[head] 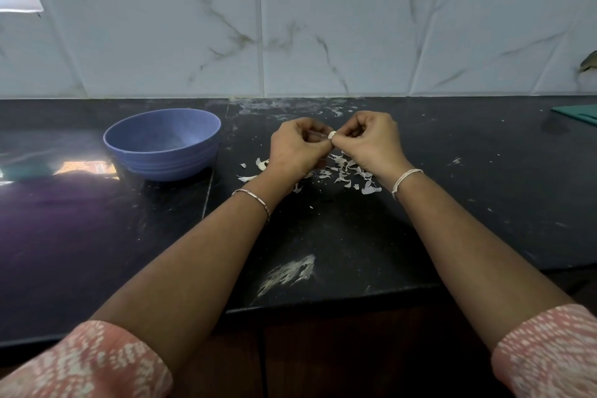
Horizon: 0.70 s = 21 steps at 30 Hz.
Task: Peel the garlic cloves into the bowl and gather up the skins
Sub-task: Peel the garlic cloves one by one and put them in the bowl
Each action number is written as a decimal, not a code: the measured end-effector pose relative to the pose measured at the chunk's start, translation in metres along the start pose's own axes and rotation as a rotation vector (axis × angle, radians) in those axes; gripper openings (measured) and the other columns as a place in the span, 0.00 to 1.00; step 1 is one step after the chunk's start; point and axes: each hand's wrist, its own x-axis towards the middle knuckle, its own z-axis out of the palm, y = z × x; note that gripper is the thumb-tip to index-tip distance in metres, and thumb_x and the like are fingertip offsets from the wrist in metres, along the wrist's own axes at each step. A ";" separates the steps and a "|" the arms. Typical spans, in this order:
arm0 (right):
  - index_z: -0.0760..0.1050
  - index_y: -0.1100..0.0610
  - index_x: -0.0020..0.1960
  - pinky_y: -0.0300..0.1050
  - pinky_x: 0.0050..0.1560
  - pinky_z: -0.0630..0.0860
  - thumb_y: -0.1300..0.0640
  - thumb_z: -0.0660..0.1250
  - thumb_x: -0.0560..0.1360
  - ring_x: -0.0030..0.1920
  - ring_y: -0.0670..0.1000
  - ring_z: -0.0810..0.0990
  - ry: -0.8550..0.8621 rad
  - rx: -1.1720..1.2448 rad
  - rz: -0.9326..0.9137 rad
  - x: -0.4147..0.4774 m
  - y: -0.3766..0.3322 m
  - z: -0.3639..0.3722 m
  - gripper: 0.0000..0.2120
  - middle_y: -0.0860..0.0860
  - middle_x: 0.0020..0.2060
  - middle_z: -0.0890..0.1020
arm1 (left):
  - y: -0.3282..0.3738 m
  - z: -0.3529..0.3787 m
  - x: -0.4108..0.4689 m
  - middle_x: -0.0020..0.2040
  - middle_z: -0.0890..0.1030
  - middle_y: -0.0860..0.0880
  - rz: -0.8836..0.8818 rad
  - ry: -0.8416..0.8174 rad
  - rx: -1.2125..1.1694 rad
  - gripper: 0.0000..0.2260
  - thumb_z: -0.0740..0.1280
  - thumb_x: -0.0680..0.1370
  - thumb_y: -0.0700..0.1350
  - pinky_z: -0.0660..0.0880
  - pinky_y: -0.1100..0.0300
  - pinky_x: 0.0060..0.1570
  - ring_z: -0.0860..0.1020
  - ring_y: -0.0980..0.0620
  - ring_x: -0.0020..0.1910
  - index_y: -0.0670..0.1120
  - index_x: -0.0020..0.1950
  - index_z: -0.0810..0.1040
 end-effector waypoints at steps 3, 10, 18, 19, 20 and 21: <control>0.78 0.53 0.31 0.42 0.34 0.74 0.61 0.75 0.66 0.32 0.46 0.76 -0.019 0.149 0.097 -0.001 -0.003 -0.001 0.09 0.49 0.29 0.81 | 0.002 0.000 0.001 0.38 0.83 0.41 0.023 0.012 0.001 0.06 0.71 0.72 0.35 0.83 0.53 0.40 0.80 0.50 0.33 0.45 0.45 0.83; 0.75 0.58 0.34 0.36 0.28 0.71 0.64 0.72 0.70 0.26 0.44 0.74 -0.092 0.433 0.315 -0.003 -0.010 -0.005 0.09 0.51 0.28 0.78 | 0.003 0.005 0.001 0.40 0.84 0.40 0.067 0.039 -0.036 0.04 0.72 0.73 0.36 0.83 0.53 0.42 0.84 0.46 0.38 0.43 0.47 0.83; 0.83 0.53 0.42 0.42 0.43 0.72 0.50 0.69 0.76 0.39 0.48 0.79 -0.129 -0.254 0.022 0.005 0.008 -0.015 0.09 0.47 0.35 0.81 | 0.002 0.001 -0.001 0.43 0.84 0.45 -0.088 -0.085 -0.286 0.05 0.67 0.79 0.37 0.80 0.60 0.33 0.80 0.52 0.33 0.42 0.52 0.80; 0.83 0.55 0.40 0.40 0.42 0.71 0.48 0.71 0.75 0.39 0.47 0.79 -0.131 -0.298 -0.004 0.004 0.008 -0.017 0.11 0.47 0.34 0.82 | 0.002 0.001 0.000 0.43 0.83 0.45 -0.110 -0.088 -0.288 0.06 0.66 0.79 0.37 0.80 0.61 0.33 0.80 0.53 0.32 0.41 0.54 0.80; 0.82 0.56 0.38 0.39 0.39 0.70 0.49 0.73 0.72 0.37 0.46 0.78 -0.117 -0.312 -0.021 0.004 0.006 -0.017 0.11 0.47 0.33 0.81 | 0.002 0.001 0.000 0.44 0.82 0.45 -0.127 -0.090 -0.286 0.08 0.65 0.79 0.37 0.80 0.61 0.33 0.79 0.53 0.32 0.40 0.56 0.80; 0.80 0.56 0.35 0.38 0.36 0.69 0.51 0.76 0.70 0.34 0.44 0.77 -0.098 -0.306 -0.024 0.003 0.005 -0.018 0.11 0.46 0.31 0.80 | 0.002 0.001 0.001 0.44 0.81 0.45 -0.136 -0.091 -0.282 0.09 0.64 0.80 0.37 0.80 0.61 0.33 0.78 0.53 0.32 0.39 0.57 0.80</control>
